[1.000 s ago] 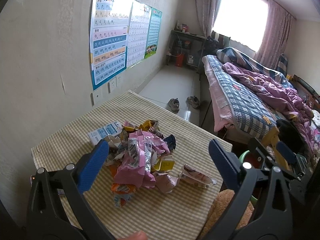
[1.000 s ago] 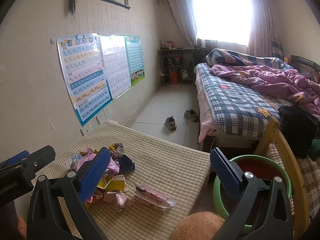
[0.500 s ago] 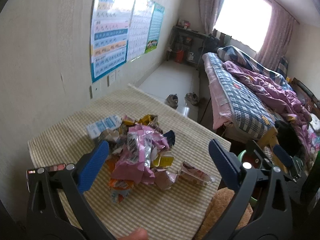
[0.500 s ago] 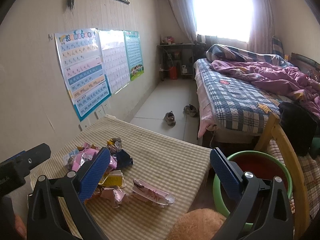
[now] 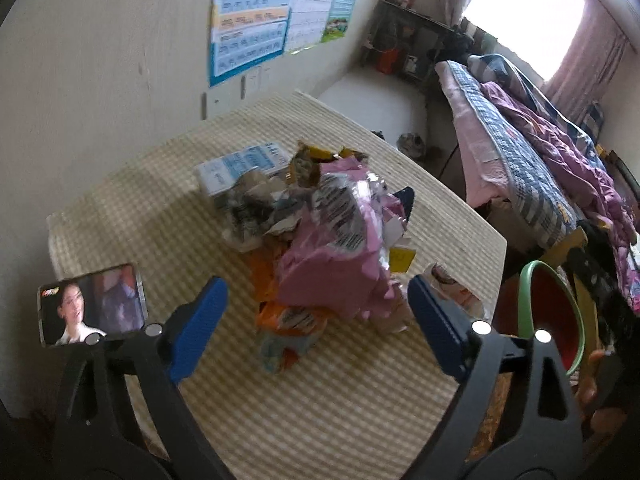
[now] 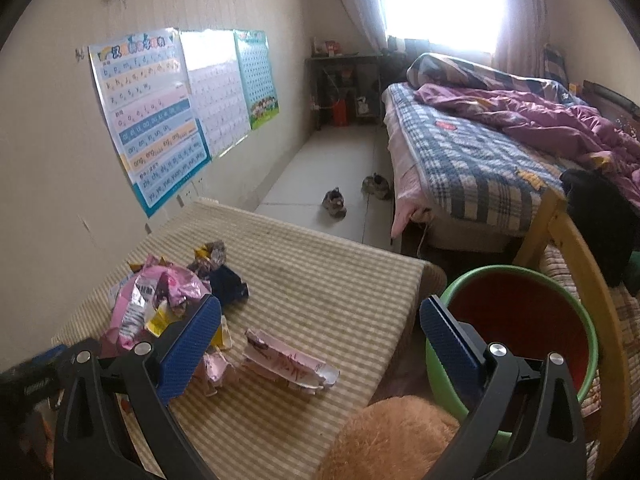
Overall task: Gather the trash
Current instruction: 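Grasp the pink wrapper with the left tool while the right tool grasps a pink-white wrapper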
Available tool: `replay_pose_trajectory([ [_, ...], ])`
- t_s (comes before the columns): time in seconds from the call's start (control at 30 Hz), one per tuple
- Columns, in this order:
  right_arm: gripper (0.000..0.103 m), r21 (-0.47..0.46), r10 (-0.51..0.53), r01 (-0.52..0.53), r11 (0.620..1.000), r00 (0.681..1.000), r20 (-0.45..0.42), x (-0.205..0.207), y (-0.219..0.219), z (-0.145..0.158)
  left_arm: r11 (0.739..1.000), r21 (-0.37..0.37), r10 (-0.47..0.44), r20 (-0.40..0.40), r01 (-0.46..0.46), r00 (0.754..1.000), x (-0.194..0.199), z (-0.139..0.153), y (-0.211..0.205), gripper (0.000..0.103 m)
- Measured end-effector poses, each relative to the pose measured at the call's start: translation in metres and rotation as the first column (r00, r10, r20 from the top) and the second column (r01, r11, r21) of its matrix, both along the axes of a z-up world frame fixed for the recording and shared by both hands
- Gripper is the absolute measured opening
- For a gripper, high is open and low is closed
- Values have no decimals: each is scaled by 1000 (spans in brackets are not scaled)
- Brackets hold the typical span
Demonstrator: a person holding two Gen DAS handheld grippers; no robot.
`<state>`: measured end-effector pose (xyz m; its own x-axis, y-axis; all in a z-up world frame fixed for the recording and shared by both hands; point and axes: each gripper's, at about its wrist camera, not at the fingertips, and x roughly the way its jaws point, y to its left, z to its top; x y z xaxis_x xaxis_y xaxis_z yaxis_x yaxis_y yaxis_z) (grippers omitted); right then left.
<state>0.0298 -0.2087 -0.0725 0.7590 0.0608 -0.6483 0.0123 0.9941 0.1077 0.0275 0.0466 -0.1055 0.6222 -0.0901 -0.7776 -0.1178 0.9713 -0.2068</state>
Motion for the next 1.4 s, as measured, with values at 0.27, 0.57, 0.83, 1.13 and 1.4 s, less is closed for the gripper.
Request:
replay_pose_trajectory([
  [0.27, 96, 16, 35, -34, 999, 996, -85, 8, -5, -19, 996, 8, -89, -55, 90, 995, 55, -21, -17, 53],
  [0.57, 85, 49, 184, -178, 983, 945, -271, 32, -9, -68, 995, -12, -95, -52, 94, 994, 45, -21, -17, 40],
  [0.83, 67, 214, 310, -241, 947, 864, -396, 57, -5, -103, 994, 14, -104, 13, 104, 994, 8, 4, -28, 40],
  [1.13, 56, 339, 365, -215, 916, 797, -481, 73, -3, -129, 990, 4, -143, 41, 142, 989, 3, 18, -44, 40],
  [1.4, 25, 335, 382, -250, 908, 820, -425, 57, -7, -114, 990, -12, -140, 35, 141, 990, 2, 17, -44, 40],
])
